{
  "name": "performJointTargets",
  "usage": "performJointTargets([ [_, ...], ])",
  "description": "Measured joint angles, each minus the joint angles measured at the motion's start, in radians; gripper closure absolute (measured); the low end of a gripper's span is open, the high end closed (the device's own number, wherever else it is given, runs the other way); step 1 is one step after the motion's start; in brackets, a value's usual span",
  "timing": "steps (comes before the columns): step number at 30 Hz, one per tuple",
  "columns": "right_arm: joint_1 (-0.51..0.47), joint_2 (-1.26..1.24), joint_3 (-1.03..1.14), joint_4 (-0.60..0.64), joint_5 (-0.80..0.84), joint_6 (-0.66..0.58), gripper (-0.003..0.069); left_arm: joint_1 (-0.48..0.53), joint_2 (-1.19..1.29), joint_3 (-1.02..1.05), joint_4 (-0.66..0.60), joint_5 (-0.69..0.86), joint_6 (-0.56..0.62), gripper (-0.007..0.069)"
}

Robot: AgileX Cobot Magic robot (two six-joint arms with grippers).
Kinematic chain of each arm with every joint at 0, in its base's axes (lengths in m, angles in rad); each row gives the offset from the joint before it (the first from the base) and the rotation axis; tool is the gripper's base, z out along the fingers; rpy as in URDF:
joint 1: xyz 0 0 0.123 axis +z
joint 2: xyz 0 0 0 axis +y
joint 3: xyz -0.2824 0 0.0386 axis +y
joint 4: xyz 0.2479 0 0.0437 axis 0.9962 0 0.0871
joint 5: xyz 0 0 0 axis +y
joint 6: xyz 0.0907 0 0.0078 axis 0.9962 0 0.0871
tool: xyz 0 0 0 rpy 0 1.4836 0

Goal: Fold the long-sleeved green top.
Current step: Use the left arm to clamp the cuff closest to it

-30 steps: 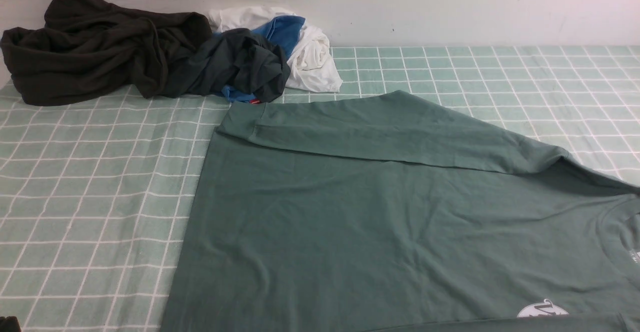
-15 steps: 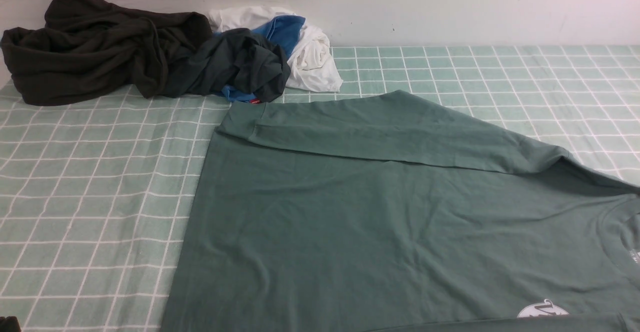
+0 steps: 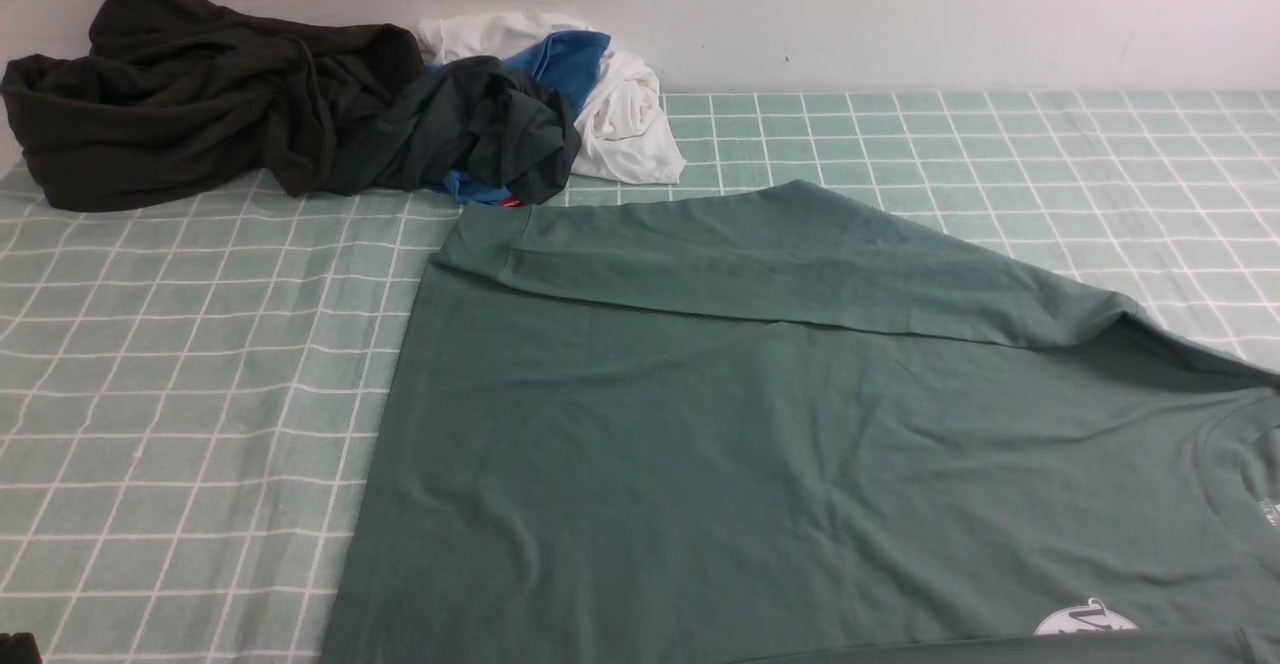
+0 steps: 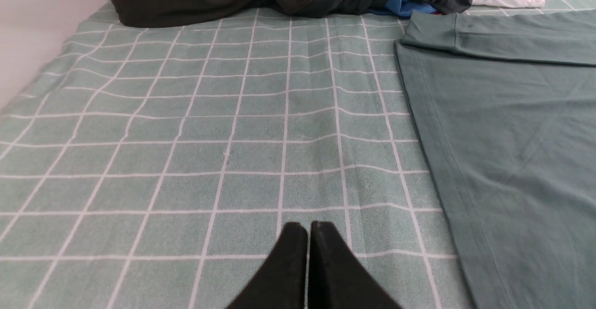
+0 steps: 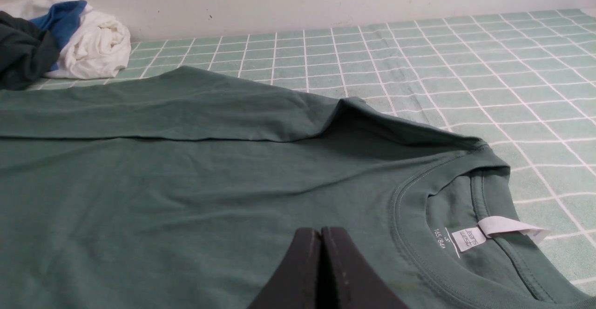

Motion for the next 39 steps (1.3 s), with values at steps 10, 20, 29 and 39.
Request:
performJointTargets([
  [10,0.0,0.0,0.0,0.0,0.0,0.0,0.0673,0.0,0.0,0.0,0.0,0.0,0.0,0.0627],
  [20,0.0,0.0,0.0,0.0,0.0,0.0,0.0673,0.0,0.0,0.0,0.039,-0.001,0.0,0.0627],
  [29,0.0,0.0,0.0,0.0,0.0,0.0,0.0673,0.0,0.0,0.0,0.036,-0.001,-0.007,0.0627],
  [39,0.0,0.0,0.0,0.18,-0.011,0.068,0.0673,0.0,0.0,0.008,-0.315,-0.034,-0.282,0.0627],
])
